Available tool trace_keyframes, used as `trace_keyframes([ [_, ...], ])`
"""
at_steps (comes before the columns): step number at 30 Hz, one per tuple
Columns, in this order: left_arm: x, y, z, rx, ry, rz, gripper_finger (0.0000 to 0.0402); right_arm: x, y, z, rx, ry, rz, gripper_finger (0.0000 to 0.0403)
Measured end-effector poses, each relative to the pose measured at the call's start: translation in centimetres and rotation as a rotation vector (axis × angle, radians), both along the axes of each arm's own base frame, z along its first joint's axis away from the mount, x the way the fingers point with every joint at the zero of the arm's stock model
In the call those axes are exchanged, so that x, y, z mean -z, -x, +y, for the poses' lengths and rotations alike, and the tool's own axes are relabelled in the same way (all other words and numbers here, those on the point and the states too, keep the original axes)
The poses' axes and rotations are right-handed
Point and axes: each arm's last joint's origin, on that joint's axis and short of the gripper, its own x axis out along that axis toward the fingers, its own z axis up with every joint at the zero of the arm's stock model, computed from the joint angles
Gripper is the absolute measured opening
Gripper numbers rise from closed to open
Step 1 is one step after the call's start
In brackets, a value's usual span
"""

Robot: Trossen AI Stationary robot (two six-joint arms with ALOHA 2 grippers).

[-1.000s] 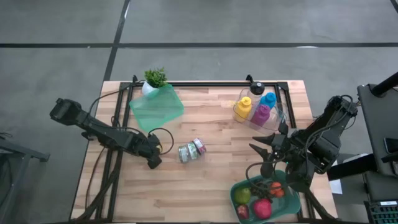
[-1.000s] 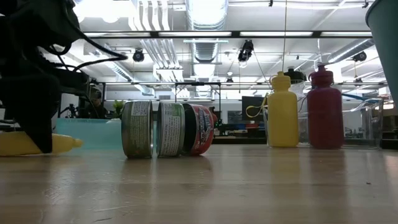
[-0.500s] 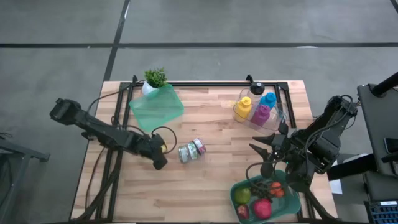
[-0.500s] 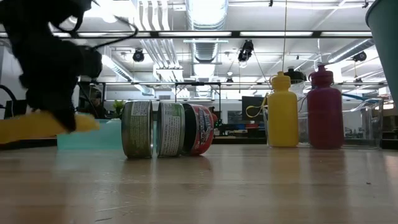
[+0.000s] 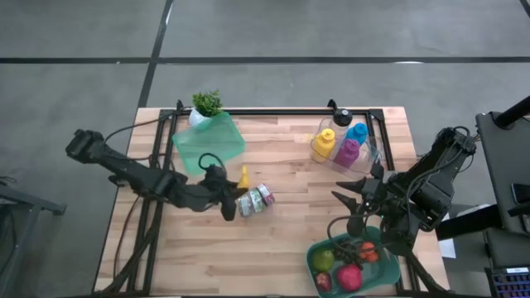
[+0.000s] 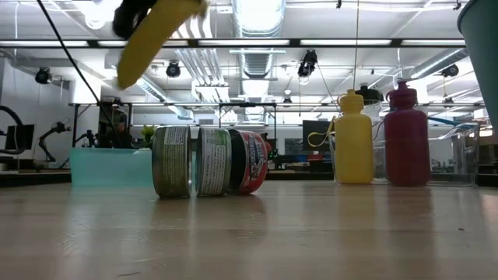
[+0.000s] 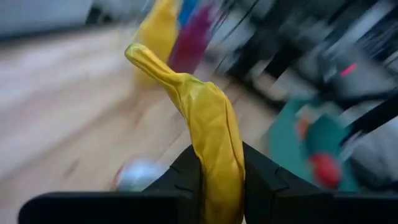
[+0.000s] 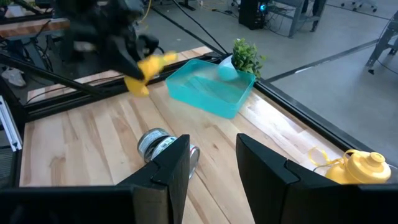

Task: Pick & Place Food Item
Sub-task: Put the yellow banana into the dark green bin

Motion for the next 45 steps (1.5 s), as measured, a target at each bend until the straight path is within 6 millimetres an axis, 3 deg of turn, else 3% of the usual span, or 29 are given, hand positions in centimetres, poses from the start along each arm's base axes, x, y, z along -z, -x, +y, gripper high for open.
trace_keyframes([
  [5,-1.8,-1.0,-1.1,0.038,-0.064,-0.299,0.0071,0.0,0.0,0.0,0.0,0.0,0.0,0.0125],
  [12,-0.1,-3.1,-2.4,0.057,-0.009,-0.588,0.0071,0.0,0.0,0.0,0.0,-0.001,-0.001,0.0125],
  [16,1.2,-4.7,-3.9,0.09,-0.079,-0.699,0.0071,0.0,0.0,0.0,0.0,-0.001,-0.001,0.0125],
  [23,3.6,-8.4,-7.5,0.119,-0.207,-0.806,0.0071,0.0,0.0,0.0,0.0,0.0,0.0,0.0125],
  [31,4.5,-12.5,-10.4,0.216,-0.272,-0.965,0.0069,0.0,0.0,0.0,0.0,0.0,0.0,0.0125],
  [45,6.5,-17.1,-13.1,0.367,-0.227,-1.061,0.0069,0.0,0.0,0.0,0.0,-0.001,0.0,0.0125],
])
